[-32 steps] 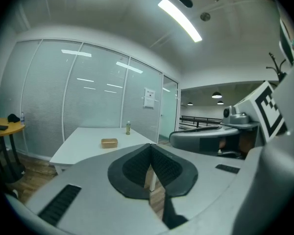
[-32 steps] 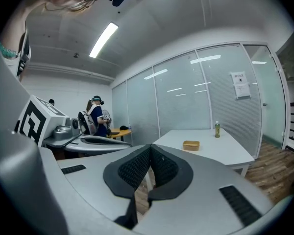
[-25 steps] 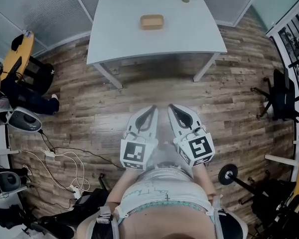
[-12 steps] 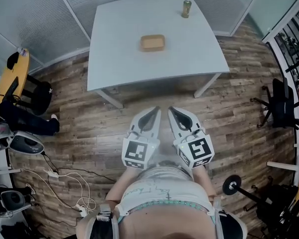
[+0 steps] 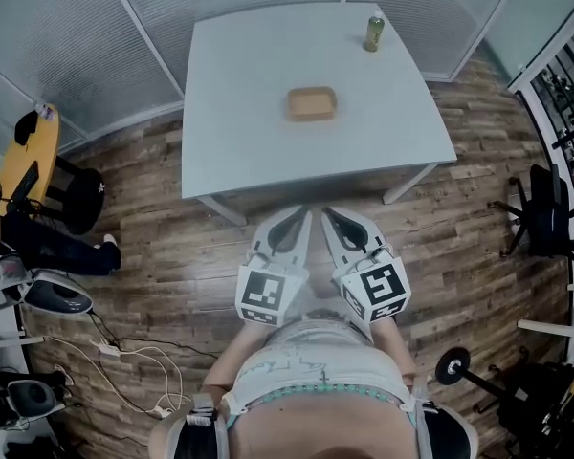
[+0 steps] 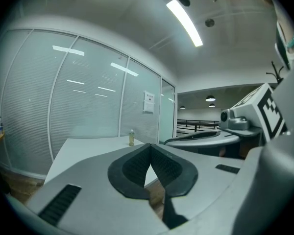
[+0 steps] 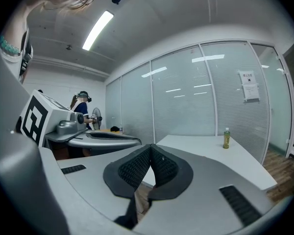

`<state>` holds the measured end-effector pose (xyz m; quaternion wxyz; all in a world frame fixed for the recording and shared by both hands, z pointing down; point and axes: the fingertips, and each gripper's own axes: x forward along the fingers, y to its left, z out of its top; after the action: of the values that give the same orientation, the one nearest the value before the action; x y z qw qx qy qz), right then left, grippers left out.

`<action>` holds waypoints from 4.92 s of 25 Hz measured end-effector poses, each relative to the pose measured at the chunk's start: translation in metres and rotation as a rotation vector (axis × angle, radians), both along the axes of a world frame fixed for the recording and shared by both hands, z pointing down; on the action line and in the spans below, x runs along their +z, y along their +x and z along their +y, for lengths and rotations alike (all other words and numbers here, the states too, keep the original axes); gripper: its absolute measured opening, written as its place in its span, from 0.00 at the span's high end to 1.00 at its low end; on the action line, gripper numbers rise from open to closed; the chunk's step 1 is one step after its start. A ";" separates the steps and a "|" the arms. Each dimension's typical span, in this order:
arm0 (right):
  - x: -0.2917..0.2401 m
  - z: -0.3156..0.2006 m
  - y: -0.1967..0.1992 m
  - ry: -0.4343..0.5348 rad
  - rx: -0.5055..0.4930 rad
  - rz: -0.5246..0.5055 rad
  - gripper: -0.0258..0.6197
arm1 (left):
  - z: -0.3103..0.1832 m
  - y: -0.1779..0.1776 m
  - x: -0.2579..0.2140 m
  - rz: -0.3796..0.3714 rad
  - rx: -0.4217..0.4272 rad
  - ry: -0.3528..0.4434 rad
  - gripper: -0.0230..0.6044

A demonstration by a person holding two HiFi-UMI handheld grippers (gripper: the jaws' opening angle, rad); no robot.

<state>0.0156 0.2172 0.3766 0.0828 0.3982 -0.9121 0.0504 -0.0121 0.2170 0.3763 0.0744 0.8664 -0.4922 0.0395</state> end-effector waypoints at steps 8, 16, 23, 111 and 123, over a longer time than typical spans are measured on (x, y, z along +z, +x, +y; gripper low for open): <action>0.011 -0.015 -0.029 -0.028 -0.007 0.031 0.96 | -0.015 -0.034 0.008 0.010 -0.030 -0.020 0.96; 0.013 -0.041 -0.032 -0.046 -0.024 0.024 0.96 | -0.038 -0.038 0.017 0.034 -0.035 -0.048 0.96; 0.006 -0.095 -0.036 -0.024 -0.056 -0.002 0.96 | -0.086 -0.038 0.015 0.025 -0.068 -0.039 0.96; 0.056 -0.413 -0.029 -0.136 0.018 0.089 0.96 | -0.411 -0.068 0.133 0.038 -0.013 -0.330 0.96; 0.069 -0.421 0.005 -0.187 0.081 0.099 0.96 | -0.415 -0.068 0.204 -0.037 -0.032 -0.477 0.96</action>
<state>0.0211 -0.2036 0.4459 0.1624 0.4273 -0.8815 0.1188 -0.0796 -0.1983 0.5799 0.2685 0.8157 -0.4837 0.1691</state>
